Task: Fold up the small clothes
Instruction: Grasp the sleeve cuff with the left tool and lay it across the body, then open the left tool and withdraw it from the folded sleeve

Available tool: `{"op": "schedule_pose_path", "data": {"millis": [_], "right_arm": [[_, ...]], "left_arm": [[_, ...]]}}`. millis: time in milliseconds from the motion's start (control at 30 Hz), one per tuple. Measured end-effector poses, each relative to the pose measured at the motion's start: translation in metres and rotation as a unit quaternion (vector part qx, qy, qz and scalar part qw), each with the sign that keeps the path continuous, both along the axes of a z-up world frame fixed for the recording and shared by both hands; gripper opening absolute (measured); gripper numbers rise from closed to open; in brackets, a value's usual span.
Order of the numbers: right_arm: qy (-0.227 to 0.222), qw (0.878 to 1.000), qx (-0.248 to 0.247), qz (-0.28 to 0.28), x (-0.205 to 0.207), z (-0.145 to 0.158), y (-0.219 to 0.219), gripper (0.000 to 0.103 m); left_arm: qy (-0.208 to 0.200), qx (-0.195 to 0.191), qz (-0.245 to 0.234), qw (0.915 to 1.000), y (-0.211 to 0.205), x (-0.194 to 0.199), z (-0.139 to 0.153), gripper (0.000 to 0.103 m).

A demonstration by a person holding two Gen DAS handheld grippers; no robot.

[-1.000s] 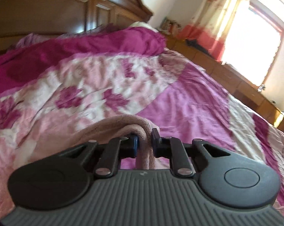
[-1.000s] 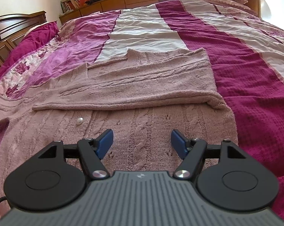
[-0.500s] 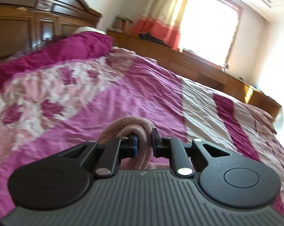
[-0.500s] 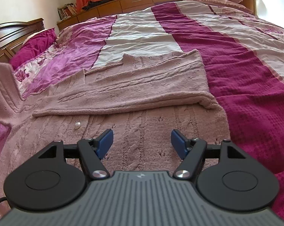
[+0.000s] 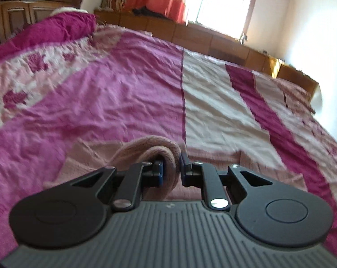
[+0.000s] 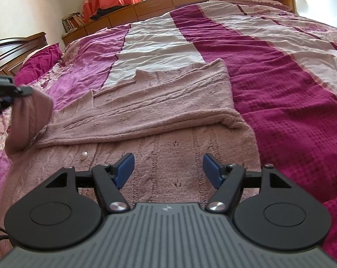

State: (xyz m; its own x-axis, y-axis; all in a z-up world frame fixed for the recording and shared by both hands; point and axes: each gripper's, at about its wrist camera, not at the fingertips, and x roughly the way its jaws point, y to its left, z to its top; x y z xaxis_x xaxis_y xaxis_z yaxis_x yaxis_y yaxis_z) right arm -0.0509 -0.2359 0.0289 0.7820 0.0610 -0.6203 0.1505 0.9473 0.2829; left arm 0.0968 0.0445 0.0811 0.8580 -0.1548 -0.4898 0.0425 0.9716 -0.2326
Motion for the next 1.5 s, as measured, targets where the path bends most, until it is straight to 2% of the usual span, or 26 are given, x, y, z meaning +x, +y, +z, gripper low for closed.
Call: {"op": "schedule_pose_path", "data": {"millis": [233, 367, 433, 567, 600, 733, 900, 1133, 1267, 1500], "right_arm": [[0.0, 1.0, 0.004, -0.003, 0.001, -0.003, -0.003, 0.075], [0.001, 1.0, 0.01, -0.005, 0.002, -0.005, -0.005, 0.075], [0.0, 1.0, 0.012, -0.005, 0.002, -0.005, -0.006, 0.075], [0.0, 1.0, 0.016, -0.005, 0.002, -0.006, -0.007, 0.075], [0.0, 1.0, 0.017, -0.005, 0.002, -0.006, -0.007, 0.075], [0.001, 1.0, 0.016, -0.005, 0.002, -0.006, -0.008, 0.075], [0.005, 1.0, 0.013, -0.006, 0.003, -0.005, -0.006, 0.075], [0.01, 1.0, 0.012, -0.007, 0.004, 0.001, -0.003, 0.075], [0.011, 1.0, 0.014, -0.004, 0.007, 0.007, 0.0, 0.075], [0.003, 0.999, 0.005, 0.033, 0.021, 0.026, 0.021, 0.075]], "left_arm": [[0.027, 0.051, -0.033, 0.9978, -0.027, 0.0, -0.033, 0.017], [0.043, 0.071, -0.047, 0.9954, -0.037, -0.002, -0.042, 0.019], [0.054, 0.073, -0.056, 0.9944, -0.039, -0.002, -0.045, 0.026], [0.074, 0.075, -0.072, 0.9918, -0.043, -0.004, -0.047, 0.063], [0.075, 0.078, -0.074, 0.9914, -0.045, -0.006, -0.047, 0.067], [0.085, 0.088, -0.082, 0.989, -0.047, -0.013, -0.048, 0.068], [0.1, 0.082, -0.081, 0.9883, -0.033, -0.023, -0.042, 0.068], [0.099, 0.115, -0.078, 0.9853, -0.003, -0.04, -0.018, 0.068], [0.107, 0.126, -0.054, 0.9847, 0.021, -0.047, -0.011, 0.068], [0.121, 0.105, 0.003, 0.9871, 0.062, -0.052, -0.01, 0.068]]}}
